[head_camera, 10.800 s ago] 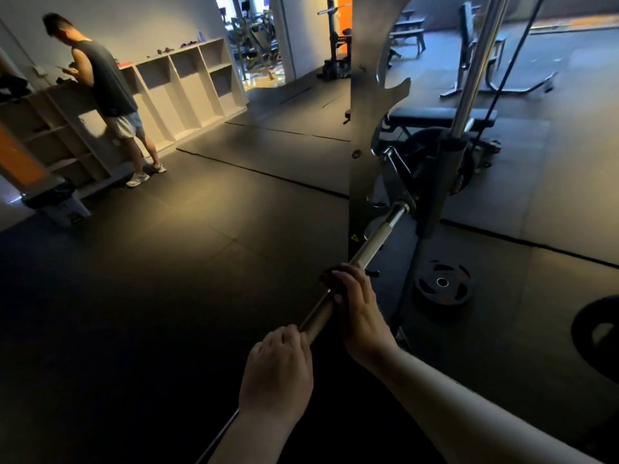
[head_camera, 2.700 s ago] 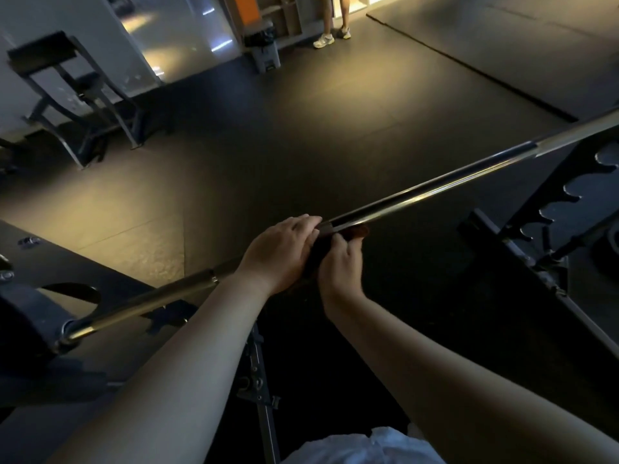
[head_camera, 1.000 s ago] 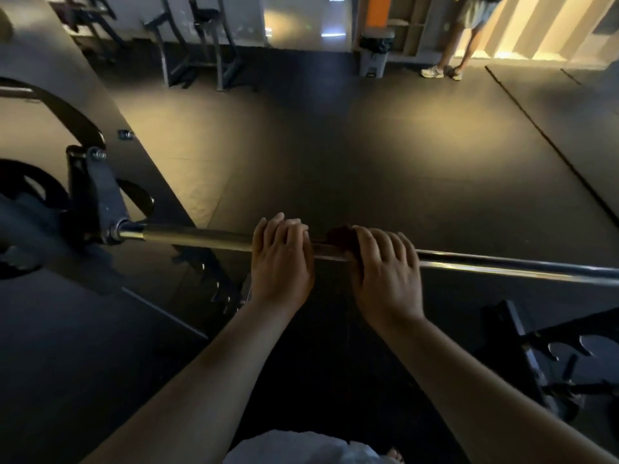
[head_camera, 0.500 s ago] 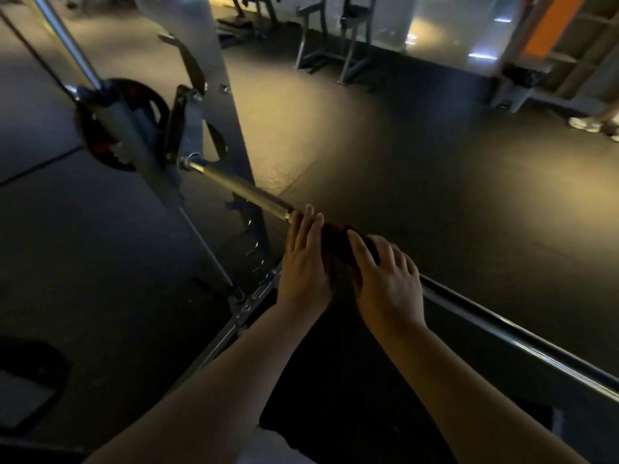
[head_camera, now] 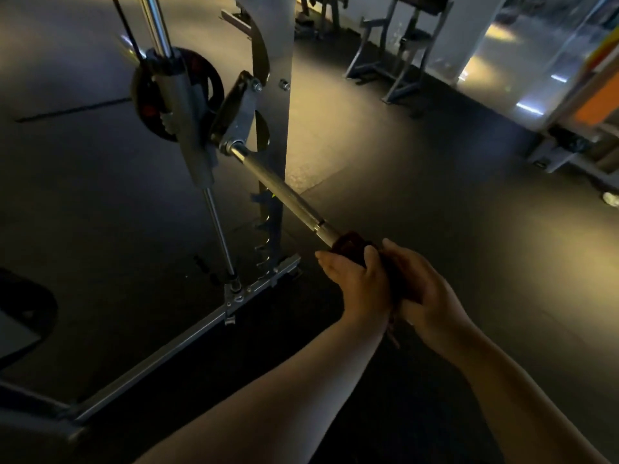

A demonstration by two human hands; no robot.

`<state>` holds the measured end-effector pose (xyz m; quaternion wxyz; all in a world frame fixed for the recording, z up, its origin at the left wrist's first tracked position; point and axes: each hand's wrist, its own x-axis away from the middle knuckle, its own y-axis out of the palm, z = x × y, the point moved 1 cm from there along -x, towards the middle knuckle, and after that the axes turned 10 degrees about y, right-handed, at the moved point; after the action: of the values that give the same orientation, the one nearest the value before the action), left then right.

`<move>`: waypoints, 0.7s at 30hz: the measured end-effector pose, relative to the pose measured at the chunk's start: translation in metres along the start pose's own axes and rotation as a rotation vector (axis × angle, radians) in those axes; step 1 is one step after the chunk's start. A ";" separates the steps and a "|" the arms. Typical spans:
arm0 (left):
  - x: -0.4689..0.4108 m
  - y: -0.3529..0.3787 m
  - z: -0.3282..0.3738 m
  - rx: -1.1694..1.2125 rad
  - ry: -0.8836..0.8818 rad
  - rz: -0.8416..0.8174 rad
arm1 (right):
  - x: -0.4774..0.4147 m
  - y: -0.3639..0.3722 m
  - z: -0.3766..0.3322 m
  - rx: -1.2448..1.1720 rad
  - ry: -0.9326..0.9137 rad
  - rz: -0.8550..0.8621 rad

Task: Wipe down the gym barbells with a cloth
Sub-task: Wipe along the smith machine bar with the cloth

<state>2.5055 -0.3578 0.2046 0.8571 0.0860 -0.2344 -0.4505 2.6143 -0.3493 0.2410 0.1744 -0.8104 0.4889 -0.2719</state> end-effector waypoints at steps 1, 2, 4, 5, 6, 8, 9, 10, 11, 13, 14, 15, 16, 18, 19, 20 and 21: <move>-0.011 -0.002 -0.004 0.009 0.019 0.041 | 0.000 -0.002 0.003 -0.132 0.032 -0.041; -0.019 -0.005 -0.009 0.011 0.060 0.057 | -0.002 -0.002 0.004 -0.212 0.065 -0.052; -0.022 -0.006 -0.014 0.041 0.135 0.054 | -0.005 0.000 0.002 -0.274 0.114 -0.034; -0.021 -0.005 -0.018 0.070 0.151 0.060 | -0.007 0.002 0.000 -0.298 0.138 -0.019; -0.018 -0.002 -0.018 0.101 0.155 0.085 | -0.008 0.002 -0.001 -0.317 0.165 -0.011; -0.010 0.008 -0.019 0.158 0.123 0.150 | -0.010 0.000 -0.005 -0.332 0.214 -0.004; -0.004 0.013 -0.021 0.177 0.105 0.167 | -0.011 -0.002 -0.006 -0.310 0.219 -0.008; 0.004 0.018 -0.025 0.189 0.091 0.168 | -0.012 -0.005 -0.006 -0.266 0.212 -0.029; 0.014 0.022 -0.030 0.198 0.077 0.155 | -0.013 -0.007 -0.007 -0.226 0.205 -0.057; 0.034 0.028 -0.040 0.195 0.075 0.123 | -0.016 -0.010 -0.006 -0.177 0.184 -0.108; 0.038 0.030 -0.043 0.198 0.090 0.119 | -0.017 -0.012 -0.005 -0.166 0.172 -0.124; 0.036 0.030 -0.043 0.194 0.115 0.130 | -0.016 -0.013 -0.005 -0.170 0.164 -0.136; 0.028 0.027 -0.044 0.176 0.153 0.161 | -0.016 -0.014 -0.004 -0.184 0.160 -0.147; 0.003 0.018 -0.035 0.172 0.211 0.244 | -0.014 -0.014 -0.002 -0.205 0.155 -0.178; -0.010 0.014 -0.029 0.165 0.240 0.288 | -0.012 -0.014 -0.001 -0.213 0.146 -0.197; -0.022 0.011 -0.024 0.144 0.264 0.333 | -0.013 -0.013 0.001 -0.216 0.130 -0.210; -0.029 0.010 -0.019 0.119 0.261 0.377 | -0.014 -0.012 0.002 -0.220 0.111 -0.219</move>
<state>2.5080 -0.3300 0.1824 0.9426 0.1485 -0.1598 -0.2528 2.6192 -0.3313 0.2421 0.0268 -0.8567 0.4335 -0.2782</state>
